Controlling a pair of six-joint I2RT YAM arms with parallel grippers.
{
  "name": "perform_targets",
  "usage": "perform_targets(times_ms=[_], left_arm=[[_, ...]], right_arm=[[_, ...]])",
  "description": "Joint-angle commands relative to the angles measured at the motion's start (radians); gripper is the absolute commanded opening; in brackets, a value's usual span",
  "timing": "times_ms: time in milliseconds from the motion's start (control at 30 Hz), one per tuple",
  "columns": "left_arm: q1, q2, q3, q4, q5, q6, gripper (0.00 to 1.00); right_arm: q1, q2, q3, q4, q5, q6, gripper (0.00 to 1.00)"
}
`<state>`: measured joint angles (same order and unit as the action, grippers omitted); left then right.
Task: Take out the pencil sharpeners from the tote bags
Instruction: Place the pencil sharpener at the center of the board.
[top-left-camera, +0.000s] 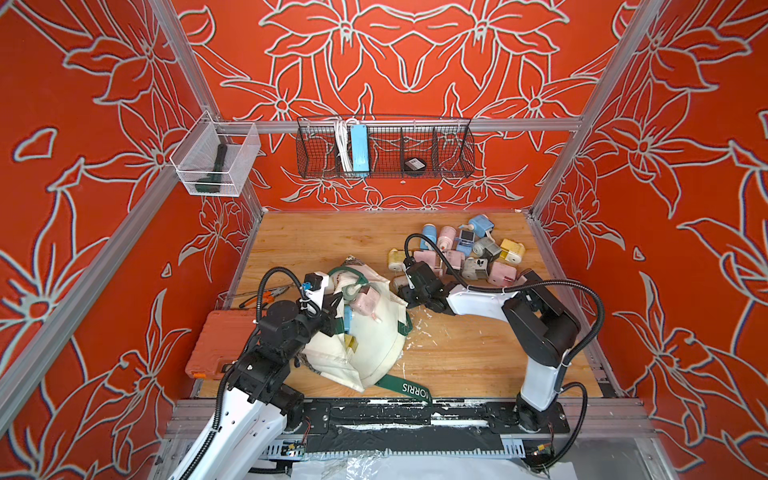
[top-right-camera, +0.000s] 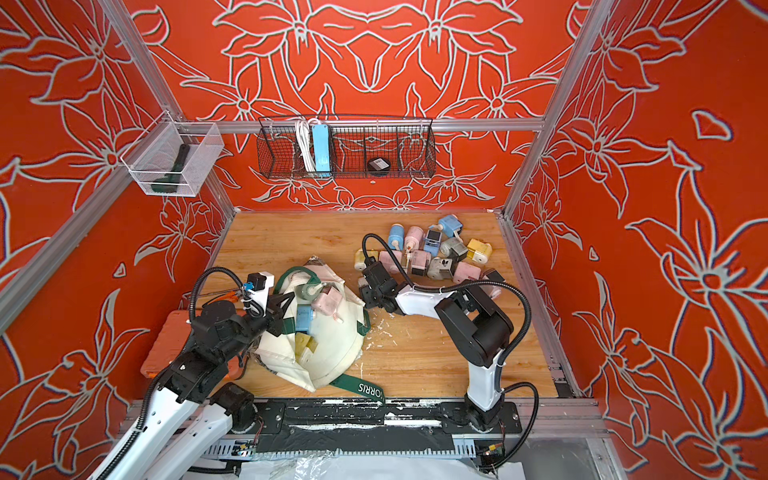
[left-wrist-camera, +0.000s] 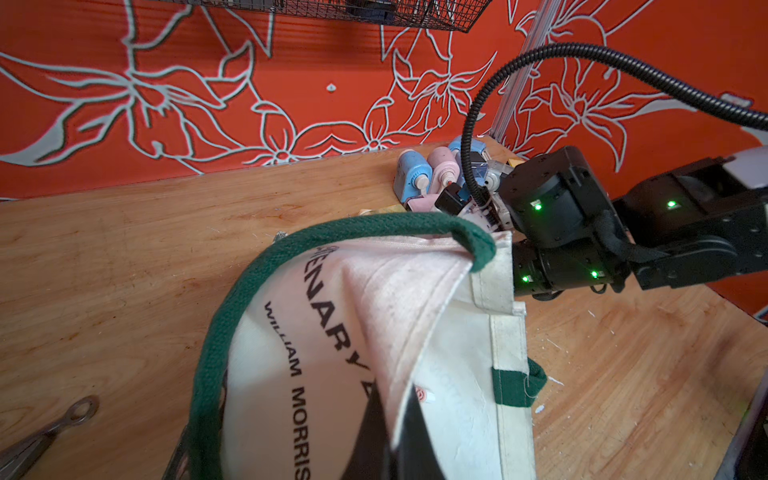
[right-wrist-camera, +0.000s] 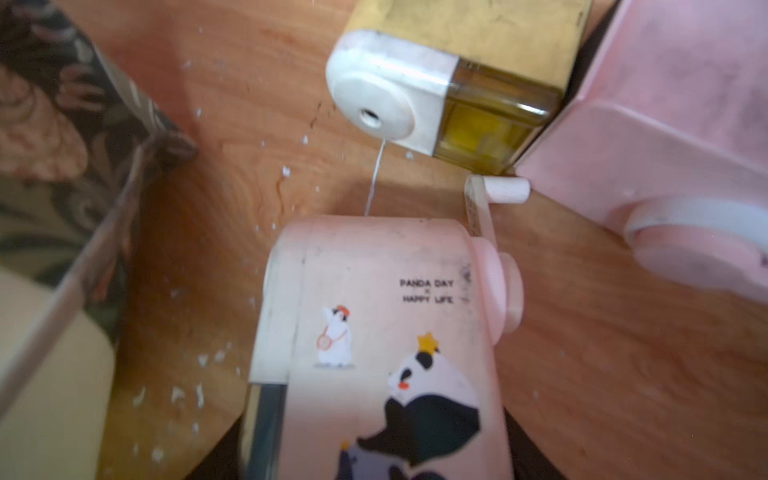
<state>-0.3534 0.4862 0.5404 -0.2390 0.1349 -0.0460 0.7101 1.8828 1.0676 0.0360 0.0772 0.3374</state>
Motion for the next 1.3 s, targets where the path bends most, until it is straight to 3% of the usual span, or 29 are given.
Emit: perform_targets(times_ms=[0, 133, 300, 467, 800, 1033, 1267], left_arm=[[-0.004, -0.005, -0.008, 0.017, -0.006, -0.005, 0.0], [-0.004, 0.005, -0.006, 0.015, -0.007, -0.005, 0.0], [-0.004, 0.011, -0.007, 0.012, -0.012, -0.003, 0.0], [-0.004, 0.011, -0.008, 0.01, -0.011, -0.003, 0.0], [-0.003, 0.026, -0.005, 0.006, -0.013, -0.003, 0.0], [-0.004, 0.011, -0.009, 0.009, -0.023, -0.002, 0.0], [-0.004, 0.02, -0.008, 0.011, -0.003, -0.003, 0.0]], right_arm=[[-0.001, 0.054, 0.025, -0.071, 0.018, 0.032, 0.43], [-0.001, 0.054, 0.031, -0.078, 0.026, 0.043, 0.51], [-0.001, 0.009, 0.016, -0.085, 0.021, 0.048, 0.73], [0.0, -0.057, -0.008, -0.091, 0.015, 0.044, 0.85], [0.0, -0.364, -0.137, -0.115, 0.081, -0.005, 0.9], [0.014, -0.606, -0.263, -0.069, -0.025, -0.048, 0.86], [0.164, -0.838, -0.375, -0.011, -0.111, -0.165, 0.83]])
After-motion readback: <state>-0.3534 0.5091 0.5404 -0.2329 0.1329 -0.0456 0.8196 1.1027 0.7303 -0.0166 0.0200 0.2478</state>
